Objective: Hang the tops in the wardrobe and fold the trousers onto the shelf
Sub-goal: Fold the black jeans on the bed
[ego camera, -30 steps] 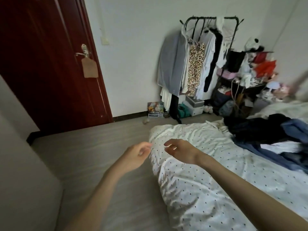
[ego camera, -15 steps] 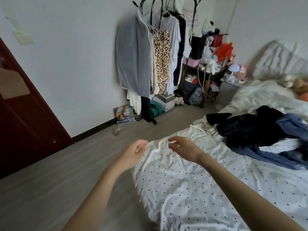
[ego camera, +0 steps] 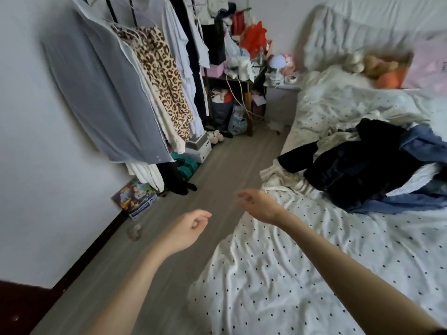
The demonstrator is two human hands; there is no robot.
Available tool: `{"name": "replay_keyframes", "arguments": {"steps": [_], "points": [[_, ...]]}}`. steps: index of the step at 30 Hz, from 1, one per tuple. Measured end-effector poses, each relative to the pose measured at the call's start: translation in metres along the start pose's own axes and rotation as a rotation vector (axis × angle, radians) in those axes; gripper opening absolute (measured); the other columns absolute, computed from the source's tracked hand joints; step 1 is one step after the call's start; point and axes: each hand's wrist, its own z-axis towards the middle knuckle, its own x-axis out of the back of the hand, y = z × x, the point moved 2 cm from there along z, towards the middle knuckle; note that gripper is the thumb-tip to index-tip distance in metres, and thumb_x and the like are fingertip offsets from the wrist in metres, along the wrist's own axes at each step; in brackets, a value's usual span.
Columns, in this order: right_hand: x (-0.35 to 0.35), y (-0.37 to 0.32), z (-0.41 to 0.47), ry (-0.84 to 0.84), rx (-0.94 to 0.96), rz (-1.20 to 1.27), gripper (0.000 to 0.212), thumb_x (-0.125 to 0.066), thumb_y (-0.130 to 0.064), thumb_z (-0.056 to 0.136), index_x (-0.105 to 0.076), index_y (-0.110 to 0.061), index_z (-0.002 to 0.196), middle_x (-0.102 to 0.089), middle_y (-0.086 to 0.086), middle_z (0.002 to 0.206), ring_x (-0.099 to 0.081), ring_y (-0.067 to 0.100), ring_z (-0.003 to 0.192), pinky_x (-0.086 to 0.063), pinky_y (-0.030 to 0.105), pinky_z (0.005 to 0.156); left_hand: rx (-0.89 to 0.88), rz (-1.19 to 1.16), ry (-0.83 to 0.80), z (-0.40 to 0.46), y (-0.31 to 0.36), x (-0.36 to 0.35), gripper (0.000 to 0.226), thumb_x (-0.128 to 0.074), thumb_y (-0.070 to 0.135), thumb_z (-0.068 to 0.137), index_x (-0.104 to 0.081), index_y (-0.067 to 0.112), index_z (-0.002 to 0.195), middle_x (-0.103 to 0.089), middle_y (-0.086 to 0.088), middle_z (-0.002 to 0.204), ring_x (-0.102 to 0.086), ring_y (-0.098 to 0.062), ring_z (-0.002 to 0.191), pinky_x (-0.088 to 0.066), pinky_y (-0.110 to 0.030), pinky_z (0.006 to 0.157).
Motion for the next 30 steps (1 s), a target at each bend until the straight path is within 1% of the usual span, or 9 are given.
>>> {"name": "replay_keyframes", "arguments": {"steps": [7,11,15,17,19,21,23,25,30], "points": [[-0.020,-0.022,0.076,0.198,-0.187,0.043,0.035,-0.046,-0.028,0.097,-0.057,-0.016,0.128,-0.062,0.006,0.125,-0.057,0.024,0.115,-0.044,0.029,0.093,-0.196,0.054,-0.112,0.110,-0.035,0.066,0.024,-0.042,0.027,0.099,-0.055,0.033,0.118,-0.058,0.013,0.120,-0.053,0.000,0.104,-0.042,-0.010,0.075],[-0.046,-0.042,0.099,0.341,-0.321,0.119,0.032,-0.044,-0.021,0.098,-0.059,-0.011,0.124,-0.062,0.009,0.125,-0.057,0.027,0.114,-0.043,0.031,0.094,-0.299,0.110,-0.214,0.150,-0.060,0.101,0.027,-0.043,0.024,0.099,-0.056,0.027,0.123,-0.057,0.012,0.120,-0.052,-0.003,0.105,-0.040,-0.017,0.083],[-0.053,-0.063,0.116,0.417,-0.406,0.208,0.032,-0.043,-0.020,0.098,-0.059,-0.010,0.124,-0.063,0.010,0.122,-0.057,0.027,0.112,-0.044,0.032,0.092,-0.385,0.130,-0.267,0.165,-0.074,0.130,0.026,-0.044,0.025,0.099,-0.057,0.029,0.121,-0.057,0.014,0.118,-0.051,0.000,0.103,-0.039,-0.009,0.076],[-0.049,-0.066,0.122,0.479,-0.431,0.248,0.033,-0.043,-0.022,0.098,-0.058,-0.012,0.126,-0.064,0.007,0.120,-0.059,0.020,0.105,-0.045,0.026,0.082,-0.439,0.152,-0.290,0.179,-0.071,0.139,0.026,-0.043,0.026,0.099,-0.057,0.029,0.121,-0.057,0.014,0.119,-0.051,0.002,0.101,-0.037,-0.004,0.073],[-0.045,-0.063,0.125,0.543,-0.457,0.275,0.033,-0.043,-0.024,0.098,-0.056,-0.014,0.126,-0.064,0.003,0.118,-0.058,0.011,0.084,-0.042,0.017,0.066,-0.479,0.161,-0.317,0.195,-0.063,0.139,0.026,-0.043,0.025,0.099,-0.057,0.028,0.122,-0.057,0.013,0.120,-0.051,0.001,0.102,-0.036,-0.005,0.074],[-0.042,-0.055,0.122,0.609,-0.481,0.306,0.031,-0.044,-0.025,0.099,-0.056,-0.015,0.125,-0.066,0.003,0.112,-0.057,0.010,0.072,-0.041,0.016,0.058,-0.526,0.187,-0.364,0.210,-0.051,0.130,0.027,-0.043,0.023,0.099,-0.057,0.026,0.122,-0.058,0.011,0.122,-0.051,0.001,0.103,-0.034,-0.004,0.075],[-0.039,-0.043,0.115,0.672,-0.534,0.338,0.029,-0.045,-0.024,0.098,-0.057,-0.014,0.123,-0.069,0.004,0.106,-0.063,0.016,0.085,-0.046,0.024,0.069,-0.570,0.212,-0.440,0.223,-0.038,0.116,0.027,-0.044,0.022,0.099,-0.057,0.025,0.122,-0.059,0.009,0.122,-0.051,0.001,0.105,-0.034,-0.003,0.078],[-0.035,-0.026,0.109,0.720,-0.591,0.376,0.030,-0.046,-0.022,0.097,-0.057,-0.013,0.123,-0.068,0.006,0.108,-0.063,0.021,0.096,-0.049,0.031,0.082,-0.610,0.233,-0.497,0.234,-0.025,0.103,0.028,-0.044,0.022,0.099,-0.057,0.025,0.123,-0.059,0.009,0.124,-0.051,-0.001,0.108,-0.035,-0.010,0.086],[-0.002,0.042,0.119,0.805,-0.735,0.397,0.032,-0.046,-0.024,0.098,-0.055,-0.011,0.126,-0.065,0.010,0.112,-0.061,0.021,0.093,-0.044,0.026,0.074,-0.670,0.307,-0.609,0.294,0.026,0.065,0.029,-0.042,0.024,0.099,-0.056,0.028,0.124,-0.056,0.011,0.124,-0.050,-0.001,0.110,-0.035,-0.014,0.087]]}}
